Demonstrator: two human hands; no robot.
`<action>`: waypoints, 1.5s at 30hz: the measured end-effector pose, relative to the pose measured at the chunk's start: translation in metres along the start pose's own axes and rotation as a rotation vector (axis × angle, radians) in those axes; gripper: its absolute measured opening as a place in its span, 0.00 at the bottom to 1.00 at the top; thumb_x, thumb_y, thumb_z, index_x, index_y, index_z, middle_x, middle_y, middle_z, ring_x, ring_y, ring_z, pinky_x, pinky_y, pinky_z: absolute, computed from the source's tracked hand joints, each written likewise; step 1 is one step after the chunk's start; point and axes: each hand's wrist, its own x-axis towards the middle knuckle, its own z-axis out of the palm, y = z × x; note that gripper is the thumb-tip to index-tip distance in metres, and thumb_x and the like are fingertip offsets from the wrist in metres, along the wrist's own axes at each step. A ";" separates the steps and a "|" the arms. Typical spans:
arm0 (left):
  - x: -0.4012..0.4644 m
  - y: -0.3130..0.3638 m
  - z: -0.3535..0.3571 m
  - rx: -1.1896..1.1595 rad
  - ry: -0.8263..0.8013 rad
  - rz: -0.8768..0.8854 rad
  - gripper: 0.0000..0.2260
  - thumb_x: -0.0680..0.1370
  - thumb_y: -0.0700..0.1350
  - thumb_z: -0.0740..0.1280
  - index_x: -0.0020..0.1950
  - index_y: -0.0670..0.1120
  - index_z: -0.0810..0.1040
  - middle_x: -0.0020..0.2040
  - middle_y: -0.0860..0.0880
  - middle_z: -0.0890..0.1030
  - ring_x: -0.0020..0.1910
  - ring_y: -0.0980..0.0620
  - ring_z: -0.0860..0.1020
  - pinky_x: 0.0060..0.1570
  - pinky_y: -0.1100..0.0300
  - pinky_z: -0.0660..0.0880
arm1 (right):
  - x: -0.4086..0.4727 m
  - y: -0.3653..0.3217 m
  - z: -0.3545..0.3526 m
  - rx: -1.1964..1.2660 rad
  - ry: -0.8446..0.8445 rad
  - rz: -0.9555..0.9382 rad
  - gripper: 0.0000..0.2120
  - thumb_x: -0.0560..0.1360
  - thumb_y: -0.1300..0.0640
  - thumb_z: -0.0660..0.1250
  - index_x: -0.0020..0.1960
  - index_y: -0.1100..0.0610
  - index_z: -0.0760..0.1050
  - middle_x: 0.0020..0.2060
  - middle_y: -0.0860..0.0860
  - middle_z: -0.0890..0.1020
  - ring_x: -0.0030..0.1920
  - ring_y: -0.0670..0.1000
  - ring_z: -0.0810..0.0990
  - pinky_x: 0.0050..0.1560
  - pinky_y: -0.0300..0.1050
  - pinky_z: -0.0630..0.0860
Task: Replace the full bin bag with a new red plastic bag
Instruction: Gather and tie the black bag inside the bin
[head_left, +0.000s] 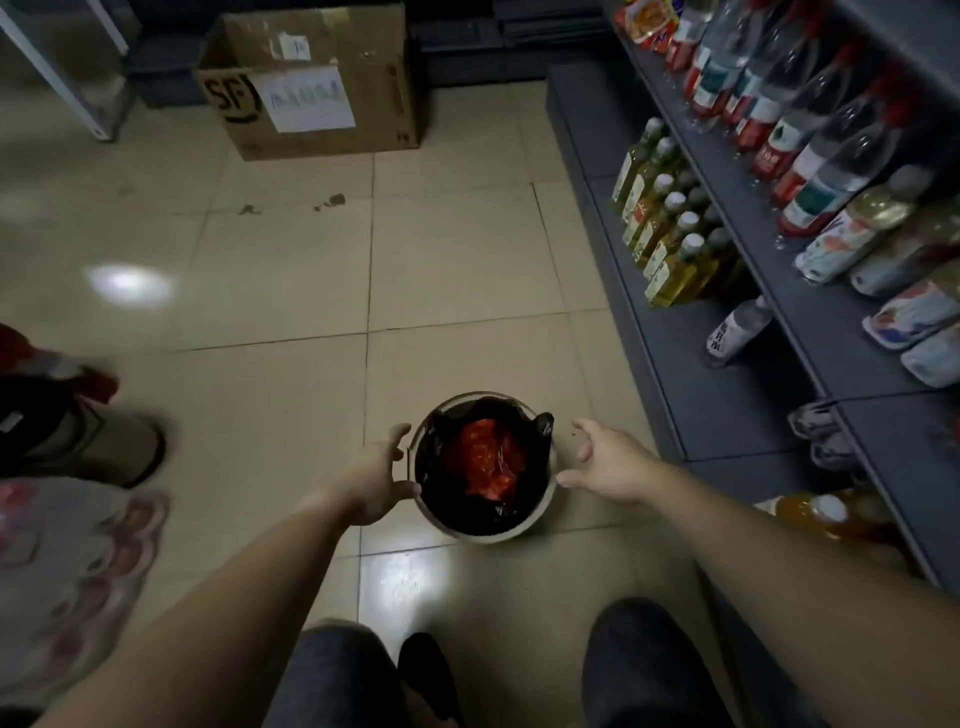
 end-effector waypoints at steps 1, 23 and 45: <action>0.011 -0.005 0.007 -0.001 0.006 0.018 0.42 0.75 0.43 0.75 0.81 0.50 0.53 0.72 0.39 0.72 0.67 0.41 0.74 0.66 0.49 0.71 | 0.010 0.006 0.008 0.028 0.014 -0.003 0.48 0.68 0.44 0.76 0.78 0.52 0.53 0.53 0.47 0.76 0.55 0.49 0.75 0.58 0.42 0.69; 0.113 -0.034 0.045 -0.137 0.089 0.285 0.22 0.68 0.42 0.78 0.56 0.60 0.77 0.51 0.59 0.83 0.51 0.61 0.80 0.48 0.68 0.75 | 0.121 0.040 0.061 0.457 -0.012 -0.280 0.41 0.62 0.58 0.81 0.71 0.48 0.69 0.60 0.54 0.81 0.59 0.53 0.80 0.64 0.56 0.75; 0.110 -0.022 0.119 -0.477 0.390 0.385 0.11 0.85 0.48 0.56 0.53 0.52 0.78 0.45 0.53 0.83 0.48 0.55 0.81 0.54 0.52 0.76 | 0.143 0.015 0.115 0.428 0.378 -0.266 0.06 0.75 0.51 0.71 0.50 0.49 0.83 0.40 0.41 0.84 0.45 0.44 0.82 0.46 0.38 0.73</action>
